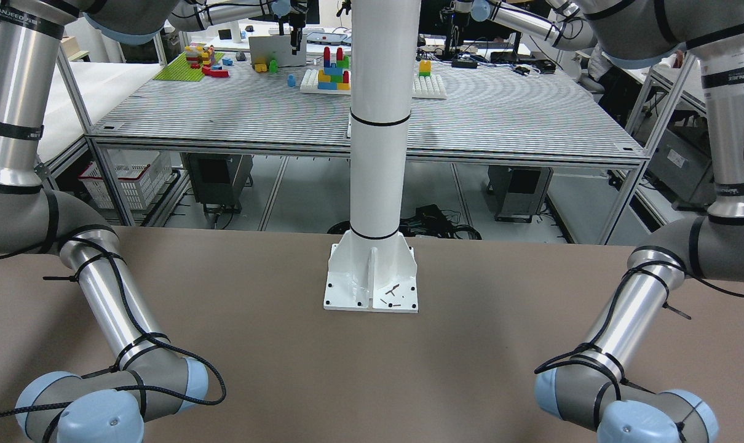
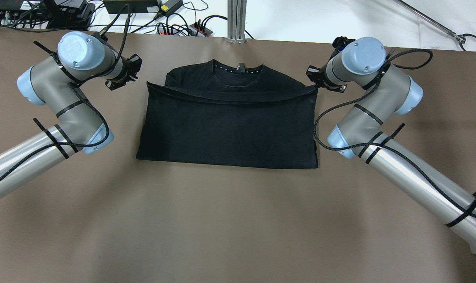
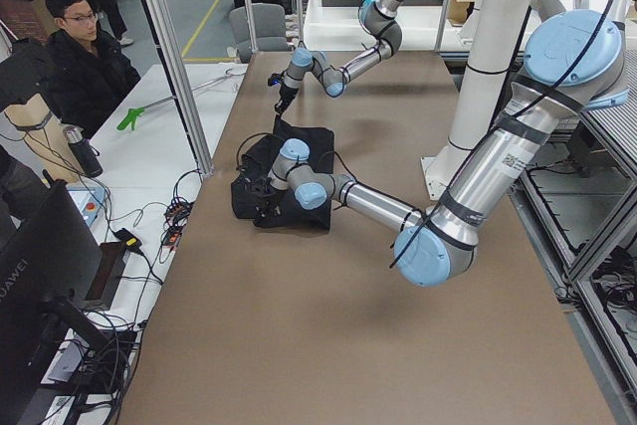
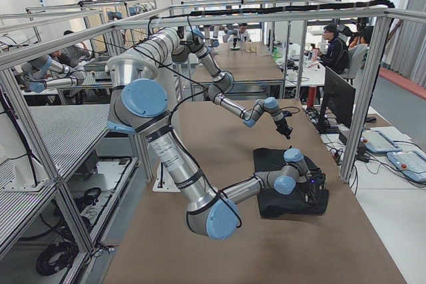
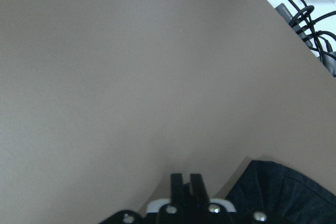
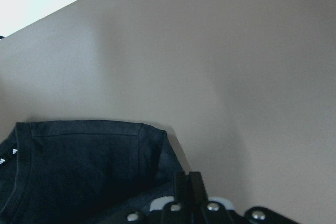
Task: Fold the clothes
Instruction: 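Move the right gripper down to the folded shirt's side edge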
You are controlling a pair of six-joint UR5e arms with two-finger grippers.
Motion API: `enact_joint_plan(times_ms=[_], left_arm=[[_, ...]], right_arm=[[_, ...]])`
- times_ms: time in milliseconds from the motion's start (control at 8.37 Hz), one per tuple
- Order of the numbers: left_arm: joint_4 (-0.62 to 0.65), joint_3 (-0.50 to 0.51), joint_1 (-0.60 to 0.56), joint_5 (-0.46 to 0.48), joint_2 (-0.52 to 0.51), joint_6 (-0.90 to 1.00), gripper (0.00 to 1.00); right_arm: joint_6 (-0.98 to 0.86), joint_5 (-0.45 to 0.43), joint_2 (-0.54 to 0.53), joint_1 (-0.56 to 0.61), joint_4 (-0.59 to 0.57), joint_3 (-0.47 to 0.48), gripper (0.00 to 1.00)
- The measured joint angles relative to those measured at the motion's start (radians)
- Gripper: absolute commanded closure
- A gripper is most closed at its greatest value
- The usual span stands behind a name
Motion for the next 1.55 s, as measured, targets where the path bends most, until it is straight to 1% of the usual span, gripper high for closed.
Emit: enact_joint_plan(times_ms=[119,358,478,597,717,836,955,1194,1314,1433,1553], left_arm=[[-0.001,0.003,-0.003,-0.001,0.000,-0.001,0.77],[-0.002,-0.010,-0.009,-0.001,0.003,-0.003,0.77],[-0.001,-0.019,-0.011,0.000,0.006,-0.003,0.76],[0.000,-0.024,-0.011,-0.001,0.008,-0.004,0.73],[0.001,-0.028,-0.011,-0.001,0.009,-0.004,0.70],[0.003,-0.038,-0.012,0.000,0.010,-0.004,0.68],[0.007,-0.055,-0.012,0.001,0.013,-0.006,0.68],[0.015,-0.111,-0.012,0.001,0.037,-0.012,0.68],[0.016,-0.130,-0.012,0.002,0.049,-0.013,0.68],[0.017,-0.139,-0.012,0.003,0.056,-0.014,0.68],[0.017,-0.143,-0.012,0.003,0.058,-0.014,0.68]], right_arm=[[0.016,-0.023,0.028,-0.002,0.000,-0.030,0.78],[0.045,-0.130,0.070,-0.037,0.003,-0.097,0.79],[0.055,-0.165,0.078,-0.047,0.004,-0.111,0.79],[0.062,-0.174,0.079,-0.051,0.005,-0.112,0.75],[0.067,-0.149,0.069,-0.051,0.006,-0.087,0.61],[0.073,-0.098,0.030,-0.051,0.006,-0.026,0.60],[0.076,-0.053,-0.027,-0.051,0.003,0.062,0.55],[0.076,0.057,-0.191,-0.056,0.003,0.254,0.43],[0.076,0.104,-0.257,-0.078,0.007,0.321,0.42],[0.079,0.122,-0.294,-0.115,0.012,0.357,0.42],[0.090,0.129,-0.320,-0.144,0.022,0.374,0.42]])
